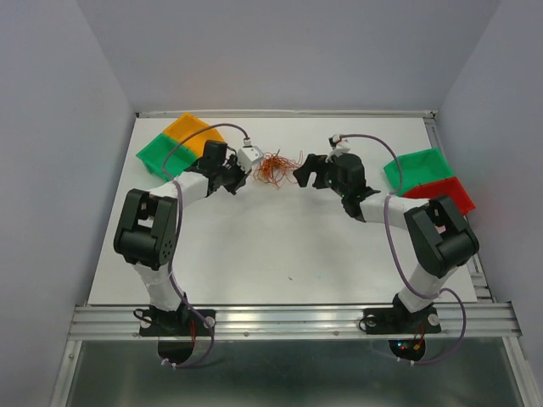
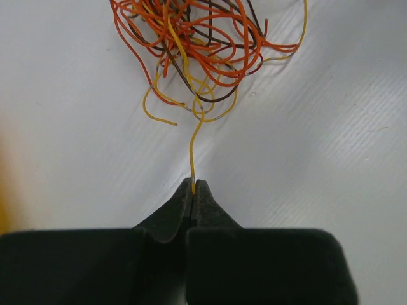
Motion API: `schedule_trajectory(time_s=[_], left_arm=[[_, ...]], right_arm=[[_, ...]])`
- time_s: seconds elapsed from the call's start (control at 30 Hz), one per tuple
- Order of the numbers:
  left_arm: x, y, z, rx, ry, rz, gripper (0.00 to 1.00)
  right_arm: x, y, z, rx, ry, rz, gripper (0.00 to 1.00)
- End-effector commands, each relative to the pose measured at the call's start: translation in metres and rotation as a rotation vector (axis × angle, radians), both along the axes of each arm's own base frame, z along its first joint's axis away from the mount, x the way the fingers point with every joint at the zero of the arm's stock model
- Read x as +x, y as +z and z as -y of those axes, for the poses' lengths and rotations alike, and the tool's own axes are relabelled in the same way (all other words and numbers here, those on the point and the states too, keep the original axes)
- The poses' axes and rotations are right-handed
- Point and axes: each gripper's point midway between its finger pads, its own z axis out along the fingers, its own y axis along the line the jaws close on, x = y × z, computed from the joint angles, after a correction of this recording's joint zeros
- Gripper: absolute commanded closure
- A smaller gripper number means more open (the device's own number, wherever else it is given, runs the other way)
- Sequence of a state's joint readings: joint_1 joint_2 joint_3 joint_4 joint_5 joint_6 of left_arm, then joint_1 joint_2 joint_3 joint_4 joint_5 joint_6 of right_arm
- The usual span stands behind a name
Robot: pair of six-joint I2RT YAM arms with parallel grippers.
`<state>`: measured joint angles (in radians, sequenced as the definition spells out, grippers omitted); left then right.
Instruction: Untangle the cables
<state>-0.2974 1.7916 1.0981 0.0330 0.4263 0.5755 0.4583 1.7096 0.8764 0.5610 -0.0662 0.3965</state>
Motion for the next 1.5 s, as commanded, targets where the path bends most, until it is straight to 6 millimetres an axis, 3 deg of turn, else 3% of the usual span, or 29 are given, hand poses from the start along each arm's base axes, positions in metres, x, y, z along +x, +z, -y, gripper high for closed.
schedule_trajectory(time_s=[0.0, 0.17, 0.3, 0.37, 0.6, 0.77, 1.1, 1.27, 1.33, 1.47], left_arm=[[-0.010, 0.071, 0.006, -0.073, -0.036, 0.140, 1.00], [-0.030, 0.108, 0.005, -0.092, -0.052, 0.197, 1.00], [-0.047, 0.138, 0.007, -0.098, -0.063, 0.248, 1.00], [-0.051, 0.146, 0.007, -0.096, -0.061, 0.262, 1.00], [-0.075, 0.167, 0.016, -0.109, -0.081, 0.296, 1.00], [-0.085, 0.166, 0.023, -0.120, -0.106, 0.287, 1.00], [-0.102, 0.162, 0.043, -0.106, -0.160, 0.278, 1.00], [-0.105, 0.157, 0.048, -0.103, -0.173, 0.264, 1.00], [-0.107, 0.156, 0.050, -0.106, -0.177, 0.261, 1.00], [-0.107, 0.162, 0.049, -0.114, -0.163, 0.271, 1.00]], right_arm=[[-0.009, 0.018, -0.013, 0.003, 0.098, 0.110, 0.07], [-0.024, 0.037, -0.035, -0.011, 0.253, 0.247, 0.07], [-0.052, 0.056, -0.061, 0.018, 0.441, 0.385, 0.08], [-0.059, 0.070, -0.070, 0.044, 0.496, 0.451, 0.08], [-0.088, 0.087, -0.109, 0.061, 0.688, 0.569, 0.07], [-0.105, 0.096, -0.119, 0.099, 0.758, 0.648, 0.10], [-0.098, 0.110, -0.130, 0.138, 0.756, 0.686, 0.34], [-0.098, 0.104, -0.139, 0.146, 0.783, 0.674, 0.42], [-0.099, 0.103, -0.142, 0.148, 0.799, 0.674, 0.50], [-0.100, 0.094, -0.147, 0.141, 0.804, 0.665, 0.53]])
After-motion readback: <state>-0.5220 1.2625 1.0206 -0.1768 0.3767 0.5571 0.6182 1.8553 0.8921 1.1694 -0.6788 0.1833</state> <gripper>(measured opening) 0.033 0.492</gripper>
